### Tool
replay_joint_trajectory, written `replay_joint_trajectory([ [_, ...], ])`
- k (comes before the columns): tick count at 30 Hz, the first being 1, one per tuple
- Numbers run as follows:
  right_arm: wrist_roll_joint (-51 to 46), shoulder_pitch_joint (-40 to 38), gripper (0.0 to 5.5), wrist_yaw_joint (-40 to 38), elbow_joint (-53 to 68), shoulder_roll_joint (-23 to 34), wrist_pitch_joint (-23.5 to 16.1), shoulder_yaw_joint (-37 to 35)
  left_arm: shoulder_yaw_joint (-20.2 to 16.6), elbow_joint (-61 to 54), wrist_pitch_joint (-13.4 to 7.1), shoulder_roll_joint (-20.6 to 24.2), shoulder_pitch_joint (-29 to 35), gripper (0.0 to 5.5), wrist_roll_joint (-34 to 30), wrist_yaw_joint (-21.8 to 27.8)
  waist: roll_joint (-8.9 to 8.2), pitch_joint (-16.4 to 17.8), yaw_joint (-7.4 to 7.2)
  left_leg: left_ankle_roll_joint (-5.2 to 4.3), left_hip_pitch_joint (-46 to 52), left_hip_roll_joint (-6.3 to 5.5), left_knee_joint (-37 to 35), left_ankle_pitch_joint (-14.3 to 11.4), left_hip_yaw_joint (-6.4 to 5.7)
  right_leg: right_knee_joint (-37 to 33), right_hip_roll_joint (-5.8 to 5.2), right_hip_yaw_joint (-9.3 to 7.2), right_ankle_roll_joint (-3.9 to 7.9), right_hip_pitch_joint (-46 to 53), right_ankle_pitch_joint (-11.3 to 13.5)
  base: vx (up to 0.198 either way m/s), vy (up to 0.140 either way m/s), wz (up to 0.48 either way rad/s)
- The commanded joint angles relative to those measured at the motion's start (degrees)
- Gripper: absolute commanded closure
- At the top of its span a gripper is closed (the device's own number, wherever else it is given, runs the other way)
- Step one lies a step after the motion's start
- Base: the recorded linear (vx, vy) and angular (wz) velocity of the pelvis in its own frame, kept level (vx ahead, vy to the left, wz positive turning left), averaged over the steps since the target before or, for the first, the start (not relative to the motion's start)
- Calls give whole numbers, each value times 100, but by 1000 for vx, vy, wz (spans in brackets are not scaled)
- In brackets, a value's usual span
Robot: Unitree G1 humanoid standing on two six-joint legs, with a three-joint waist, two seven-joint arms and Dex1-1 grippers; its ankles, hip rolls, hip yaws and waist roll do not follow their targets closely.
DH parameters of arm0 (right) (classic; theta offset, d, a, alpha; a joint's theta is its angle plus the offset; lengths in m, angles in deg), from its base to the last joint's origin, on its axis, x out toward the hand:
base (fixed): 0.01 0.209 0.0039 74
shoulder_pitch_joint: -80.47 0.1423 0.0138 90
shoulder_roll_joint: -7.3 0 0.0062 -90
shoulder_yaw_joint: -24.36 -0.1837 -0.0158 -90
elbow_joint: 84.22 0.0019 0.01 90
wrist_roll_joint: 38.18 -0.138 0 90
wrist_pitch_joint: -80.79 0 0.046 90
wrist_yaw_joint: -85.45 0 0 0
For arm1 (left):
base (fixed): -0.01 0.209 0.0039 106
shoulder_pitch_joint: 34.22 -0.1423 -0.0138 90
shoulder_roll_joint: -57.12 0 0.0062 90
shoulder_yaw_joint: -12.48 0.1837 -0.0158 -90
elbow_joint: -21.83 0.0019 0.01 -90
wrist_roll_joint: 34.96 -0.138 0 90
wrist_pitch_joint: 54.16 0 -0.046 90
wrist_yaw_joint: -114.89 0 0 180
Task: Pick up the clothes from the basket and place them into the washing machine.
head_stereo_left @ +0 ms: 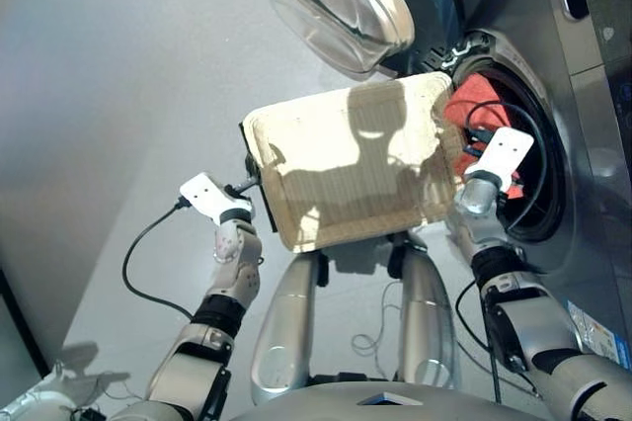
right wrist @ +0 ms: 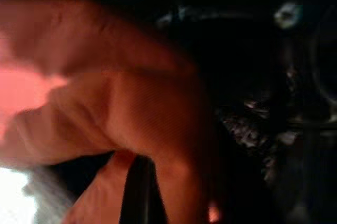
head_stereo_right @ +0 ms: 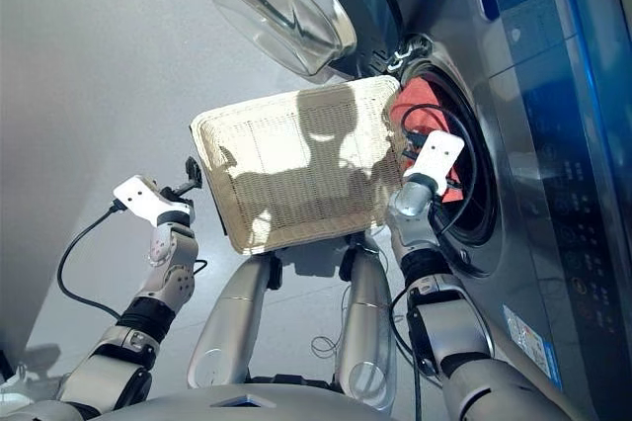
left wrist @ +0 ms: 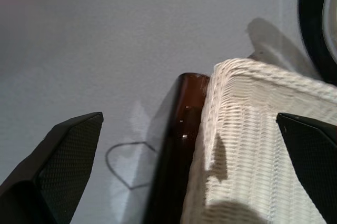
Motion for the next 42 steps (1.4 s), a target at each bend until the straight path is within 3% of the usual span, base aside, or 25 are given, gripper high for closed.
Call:
replay_joint_trajectory([
  [1, -75, 644, 550, -688, -278, 981, 184, -440, -79, -266, -259, 187, -207, 0, 22, 76, 329, -50, -37, -60, -330, -175, -46, -116, -43, 13, 95, -17, 228, -83, -88, 0, 0, 0],
  [8, -99, 1350, 550, -949, -863, 2013, 516, -322, -7, -484, -228, 297, -274, 0, 114, 150, 417, 92, -11, -33, -802, -152, 276, -208, 46, 310, 72, 109, 229, -567, -98, 0, 0, 0],
  [19, 327, 1834, 550, -1354, -932, 2779, 1037, 12, -63, -798, -248, 332, -284, 0, 87, 8, 448, 140, -55, 43, -1601, -33, 1105, -452, 103, 1136, 56, 276, 157, -1384, -300, 0, 0, 0],
  [20, 315, 1834, 507, -1327, -893, 2753, 1005, 19, -65, -817, -247, 333, -299, 0, 67, -7, 435, 129, -58, 48, -1639, -22, 1146, -461, 102, 1166, 58, 274, 149, -1407, -305, 0, 0, 0],
  [21, 311, 1829, 0, -1242, -860, 2715, 959, 66, -69, -804, -236, 323, -303, 0, 71, -15, 412, 118, -57, 50, -1655, -14, 1177, -473, 98, 1188, 59, 271, 145, -1419, -306, 0, 0, 0],
  [25, 214, 1766, 0, -775, -627, 2479, 648, 279, -114, -758, -230, 319, -303, 0, 109, 43, 325, 79, -94, 31, -1626, 45, 1154, -458, 88, 1122, 66, 225, 125, -1361, -286, 0, 0, 0],
  [29, -369, 1476, 0, -42, -307, 2014, 54, 297, -213, -635, -240, 295, -296, 0, 253, 108, 222, 19, -147, 9, -1497, 62, 986, -407, 74, 944, 91, 155, 113, -1203, -246, 0, 0, 0],
  [35, -694, 941, 0, 1036, -152, 1446, -254, 757, -365, -336, -181, 258, -318, 0, 381, 293, 101, -71, -178, -30, -1211, 91, 714, -333, 37, 676, 118, 33, 101, -881, -242, 0, 0, 0],
  [38, -968, 509, 0, 1650, 245, 1151, -510, 887, -390, -161, -123, 276, -370, 0, 218, 390, 58, -120, -185, -45, -1035, 80, 568, -291, 6, 566, 138, -36, 107, -705, -240, 0, 0, 0],
  [42, -1094, 224, 0, 2099, 315, 850, -558, 1072, -351, 114, -65, 397, -374, 0, -357, 385, 14, -183, -151, -70, -807, 89, 444, -254, -33, 443, 140, -120, 116, -464, -234, 0, 0, 0],
])
